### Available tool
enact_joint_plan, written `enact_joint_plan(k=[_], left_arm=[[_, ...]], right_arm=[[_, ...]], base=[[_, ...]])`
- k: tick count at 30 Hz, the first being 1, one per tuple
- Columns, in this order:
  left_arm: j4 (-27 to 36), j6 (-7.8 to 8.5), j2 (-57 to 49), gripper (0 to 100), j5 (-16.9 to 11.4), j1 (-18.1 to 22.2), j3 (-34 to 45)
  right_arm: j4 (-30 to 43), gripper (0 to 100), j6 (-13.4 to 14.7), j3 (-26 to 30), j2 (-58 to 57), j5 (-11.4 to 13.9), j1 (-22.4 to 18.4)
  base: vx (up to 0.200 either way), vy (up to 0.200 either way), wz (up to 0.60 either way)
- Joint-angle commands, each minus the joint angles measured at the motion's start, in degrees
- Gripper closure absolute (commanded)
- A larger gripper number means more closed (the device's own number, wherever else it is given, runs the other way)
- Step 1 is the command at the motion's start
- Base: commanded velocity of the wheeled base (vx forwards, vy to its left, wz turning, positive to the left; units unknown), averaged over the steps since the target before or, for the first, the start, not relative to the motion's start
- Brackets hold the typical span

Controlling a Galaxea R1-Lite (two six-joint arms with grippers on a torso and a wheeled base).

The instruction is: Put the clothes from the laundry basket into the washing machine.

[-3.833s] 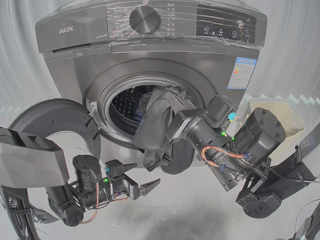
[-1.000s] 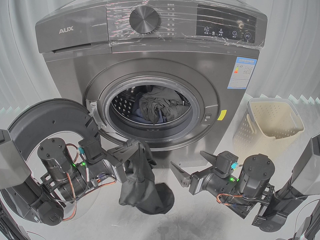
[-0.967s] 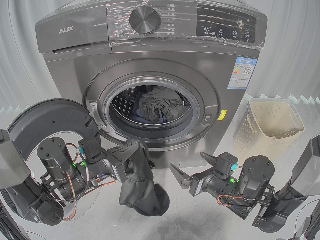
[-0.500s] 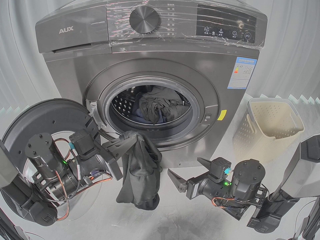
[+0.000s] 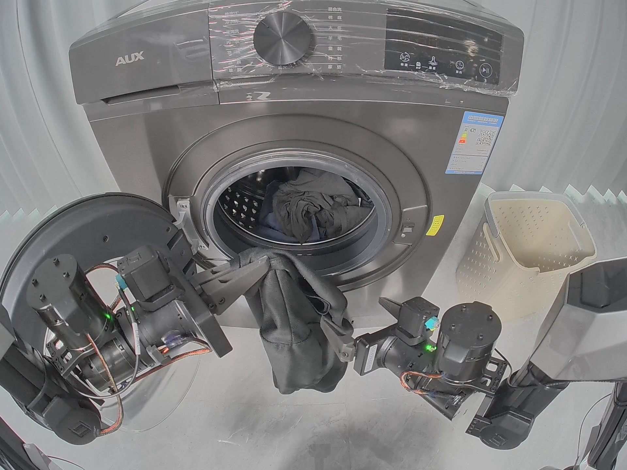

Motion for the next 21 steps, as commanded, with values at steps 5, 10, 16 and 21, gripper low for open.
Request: enact_joint_plan(k=[5, 10, 16, 21], left_arm=[[0.0, -0.01, -0.3, 100, 0.0, -0.1, 0.1], [0.0, -0.01, -0.4, 100, 0.0, -0.1, 0.1], [0.0, -0.01, -0.4, 100, 0.0, -0.1, 0.1], [0.0, -0.10, -0.5, 100, -0.1, -0.1, 0.1]], right_arm=[[-0.3, 0, -0.8, -1.1, 3.5, 0.7, -2.4], [-0.5, 0, -1.1, -3.0, 5.1, 1.5, -3.8], [-0.7, 0, -1.9, -5.2, 8.3, 2.3, -4.6], [-0.7, 0, -2.6, -7.7, 11.2, 2.9, -5.7]], base=[[0.000, 0.000, 0.00], [0.000, 0.000, 0.00], [0.000, 0.000, 0.00], [0.000, 0.000, 0.00]])
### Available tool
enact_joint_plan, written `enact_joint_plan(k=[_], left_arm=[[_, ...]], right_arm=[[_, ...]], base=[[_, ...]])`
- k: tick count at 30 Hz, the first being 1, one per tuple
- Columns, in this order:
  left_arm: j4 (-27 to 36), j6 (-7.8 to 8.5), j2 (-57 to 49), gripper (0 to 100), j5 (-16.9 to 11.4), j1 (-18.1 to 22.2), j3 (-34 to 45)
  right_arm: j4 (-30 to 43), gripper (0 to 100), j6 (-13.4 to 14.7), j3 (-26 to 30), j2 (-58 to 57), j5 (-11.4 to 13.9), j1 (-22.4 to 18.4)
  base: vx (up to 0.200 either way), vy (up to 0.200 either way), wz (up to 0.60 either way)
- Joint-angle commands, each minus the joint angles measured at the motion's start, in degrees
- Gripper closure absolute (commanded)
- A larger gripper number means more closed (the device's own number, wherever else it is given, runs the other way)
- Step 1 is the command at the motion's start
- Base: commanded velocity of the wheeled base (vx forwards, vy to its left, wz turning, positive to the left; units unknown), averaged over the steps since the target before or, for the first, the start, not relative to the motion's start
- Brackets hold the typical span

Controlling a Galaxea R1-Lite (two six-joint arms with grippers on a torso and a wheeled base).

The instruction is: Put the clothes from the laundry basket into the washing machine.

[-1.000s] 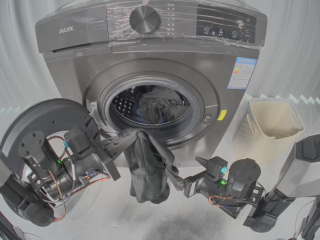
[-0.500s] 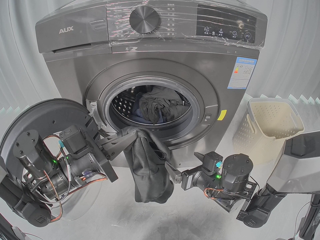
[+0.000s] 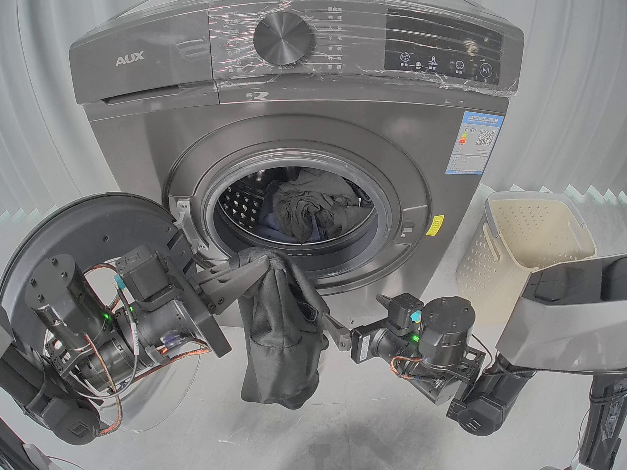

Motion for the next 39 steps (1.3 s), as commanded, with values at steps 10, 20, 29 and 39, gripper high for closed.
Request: enact_joint_plan(k=[10, 20, 29, 39], left_arm=[[-0.1, -0.07, -0.1, 100, -0.1, 0.0, 0.0], [-0.1, -0.25, 0.1, 100, -0.1, 0.2, -0.2], [0.0, -0.25, 0.0, 100, -0.1, 0.2, -0.2], [0.0, -0.25, 0.0, 100, -0.1, 0.1, 0.0]], right_arm=[[0.0, 0, -0.7, -6.6, 6.6, 0.7, -1.0], [-0.3, 0, -0.4, -5.7, 6.7, 0.8, 2.5], [-0.4, 0, -0.4, -8.1, 6.9, 0.7, 3.9], [-1.3, 0, -0.3, -11.8, 7.5, 0.8, 2.7]], base=[[0.000, 0.000, 0.00], [0.000, 0.000, 0.00], [0.000, 0.000, 0.00], [0.000, 0.000, 0.00]])
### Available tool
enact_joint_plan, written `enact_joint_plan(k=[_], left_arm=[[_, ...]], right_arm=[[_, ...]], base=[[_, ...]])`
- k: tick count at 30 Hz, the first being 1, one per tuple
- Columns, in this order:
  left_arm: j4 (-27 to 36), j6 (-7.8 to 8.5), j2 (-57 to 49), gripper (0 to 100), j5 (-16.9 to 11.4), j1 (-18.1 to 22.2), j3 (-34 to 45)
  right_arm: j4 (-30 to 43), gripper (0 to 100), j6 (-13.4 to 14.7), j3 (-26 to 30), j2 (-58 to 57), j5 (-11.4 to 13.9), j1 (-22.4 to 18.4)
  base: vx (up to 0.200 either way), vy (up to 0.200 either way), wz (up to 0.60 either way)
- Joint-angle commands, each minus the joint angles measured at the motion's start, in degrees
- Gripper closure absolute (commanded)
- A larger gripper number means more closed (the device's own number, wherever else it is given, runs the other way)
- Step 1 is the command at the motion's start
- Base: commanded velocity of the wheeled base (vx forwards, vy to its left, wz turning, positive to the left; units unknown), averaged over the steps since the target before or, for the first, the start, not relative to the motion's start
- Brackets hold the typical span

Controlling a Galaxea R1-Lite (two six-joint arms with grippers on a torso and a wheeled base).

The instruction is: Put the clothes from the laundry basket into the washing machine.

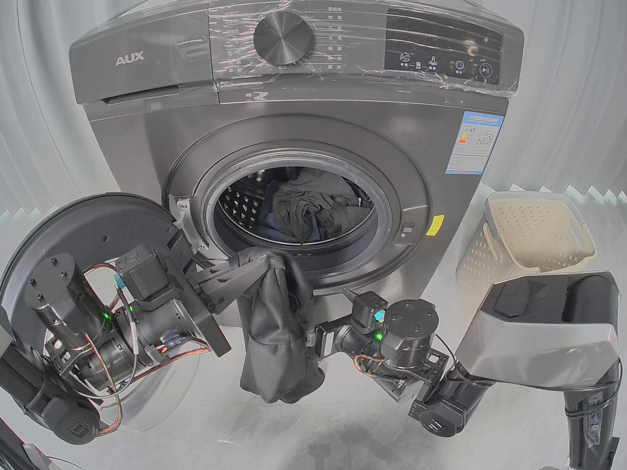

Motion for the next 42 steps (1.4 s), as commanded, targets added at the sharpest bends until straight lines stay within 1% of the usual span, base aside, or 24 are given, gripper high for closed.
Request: enact_joint_plan(k=[1, 11, 14, 19, 20, 22, 26, 29, 31, 32, 38, 42], left_arm=[[-0.1, -0.02, 0.0, 100, 0.0, 0.0, 0.0], [-0.1, -0.02, 0.1, 100, 0.0, 0.0, 0.0], [0.0, -0.02, 0.5, 100, 0.0, 0.1, 0.0], [0.0, -0.02, 0.8, 100, 0.0, 0.3, 0.0], [0.0, -0.02, 0.7, 100, 0.0, 0.3, 0.0], [-0.1, -0.02, 0.7, 100, 0.0, 0.2, -0.1], [0.0, -0.11, 0.7, 100, 0.0, 0.4, -0.2], [-0.1, -0.99, 0.6, 100, 0.0, 0.6, -0.2], [-0.1, -1.07, 0.6, 100, 0.0, 0.6, -0.2], [-0.1, -1.34, 0.6, 100, 0.0, 0.8, -0.2], [-0.1, -1.34, 0.6, 100, 0.1, 0.8, -0.5], [-0.1, -1.34, 0.5, 100, 0.2, 0.7, -0.8]], right_arm=[[-0.2, 0, -0.1, -0.5, 0.3, 0.0, 0.1], [-0.3, 0, -0.3, -1.3, 0.7, 0.1, -0.6], [-0.7, 0, -0.3, -1.3, 1.0, 1.7, 0.3], [-2.2, 0, -0.4, -1.2, 1.7, 2.2, 1.4], [-2.3, 100, -0.4, -1.2, 1.7, 2.4, 1.8], [-2.4, 100, -0.4, -1.3, 1.6, 3.0, 1.9], [-2.4, 100, -0.4, -1.0, 1.0, 3.2, 1.7], [-2.4, 100, -0.4, 0.4, -0.1, 3.0, 1.1], [-2.4, 100, -0.4, 0.8, -0.6, 3.0, 0.9], [-2.3, 100, -0.4, 3.8, -4.2, 3.0, 0.0], [-2.2, 100, -0.8, 11.8, -12.8, 3.1, -3.8], [-2.3, 100, -1.5, 16.0, -17.2, 3.3, -4.6]], base=[[0.000, 0.000, 0.00], [0.000, 0.000, 0.00], [0.000, 0.000, 0.00], [0.000, 0.000, 0.00], [0.000, 0.000, 0.00], [0.000, 0.000, 0.00], [0.000, 0.000, 0.00], [0.000, 0.000, 0.00], [0.000, 0.000, 0.00], [0.000, 0.000, 0.00], [0.000, 0.000, 0.00], [0.000, 0.000, 0.00]])
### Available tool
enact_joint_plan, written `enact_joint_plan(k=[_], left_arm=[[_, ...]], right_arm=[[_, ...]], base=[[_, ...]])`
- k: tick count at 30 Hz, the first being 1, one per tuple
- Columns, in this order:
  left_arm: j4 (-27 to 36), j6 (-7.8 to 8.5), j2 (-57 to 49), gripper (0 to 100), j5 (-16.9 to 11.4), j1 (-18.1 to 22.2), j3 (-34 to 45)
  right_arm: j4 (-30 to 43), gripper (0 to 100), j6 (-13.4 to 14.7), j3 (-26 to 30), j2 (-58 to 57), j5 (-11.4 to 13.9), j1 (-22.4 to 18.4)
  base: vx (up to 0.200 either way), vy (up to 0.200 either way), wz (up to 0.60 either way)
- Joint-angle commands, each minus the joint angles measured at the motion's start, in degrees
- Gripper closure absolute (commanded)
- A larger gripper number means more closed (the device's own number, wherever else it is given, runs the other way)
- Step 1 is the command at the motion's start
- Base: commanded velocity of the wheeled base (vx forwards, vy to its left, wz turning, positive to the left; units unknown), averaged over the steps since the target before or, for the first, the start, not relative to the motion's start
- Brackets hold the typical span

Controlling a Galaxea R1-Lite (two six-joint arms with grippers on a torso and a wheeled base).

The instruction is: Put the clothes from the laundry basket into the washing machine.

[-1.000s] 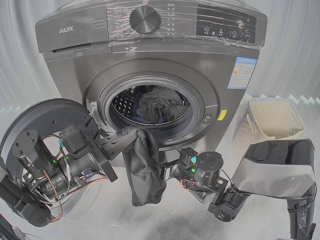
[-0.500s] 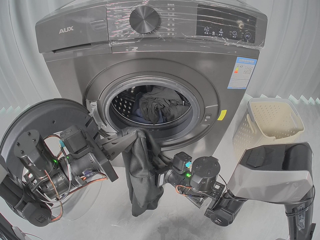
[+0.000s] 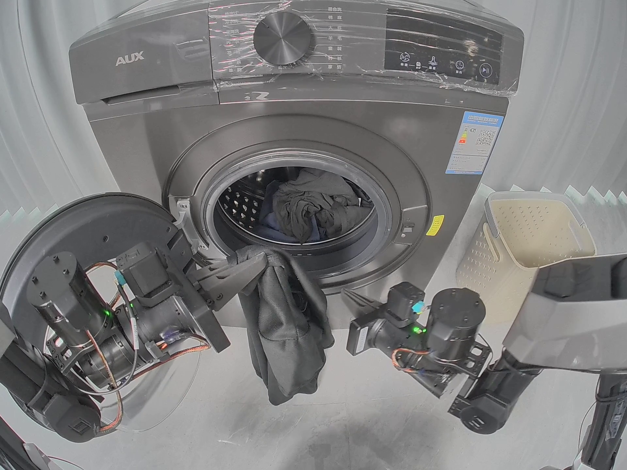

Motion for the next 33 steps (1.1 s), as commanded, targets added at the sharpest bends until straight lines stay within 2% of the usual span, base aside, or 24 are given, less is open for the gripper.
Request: enact_joint_plan(k=[1, 9, 13, 16, 17, 27, 33], left_arm=[[0.0, -0.08, -0.1, 100, 0.1, -0.3, -0.4], [0.0, 0.01, 0.1, 100, 0.1, -0.6, -0.3], [0.0, 0.01, 0.1, 100, 0.1, -0.8, -0.3], [0.0, -0.08, -0.1, 100, 0.1, -0.7, -0.3], [0.0, -0.08, -0.2, 100, 0.1, -0.7, -0.3], [0.0, -0.08, -0.4, 100, 0.1, -0.7, -0.4], [0.0, -0.08, -0.4, 100, 0.1, -0.7, -0.2]], right_arm=[[-0.1, 100, -0.5, 7.1, -10.1, 0.2, -2.3], [-0.1, 100, 0.0, 11.4, -10.9, 0.8, -1.8], [-0.1, 100, 0.1, 12.0, -7.4, 0.9, -1.2], [-0.1, 100, 0.1, 11.3, -5.5, 0.7, 0.9], [-0.1, 0, 0.2, 10.8, -4.8, 0.7, 1.4], [-0.1, 0, -0.2, 7.2, -1.2, 0.8, 4.3], [0.1, 0, -0.3, 5.3, 0.1, 0.8, 3.8]], base=[[0.000, 0.000, 0.00], [0.000, 0.000, 0.00], [0.000, 0.000, 0.00], [0.000, 0.000, 0.00], [0.000, 0.000, 0.00], [0.000, 0.000, 0.00], [0.000, 0.000, 0.00]])
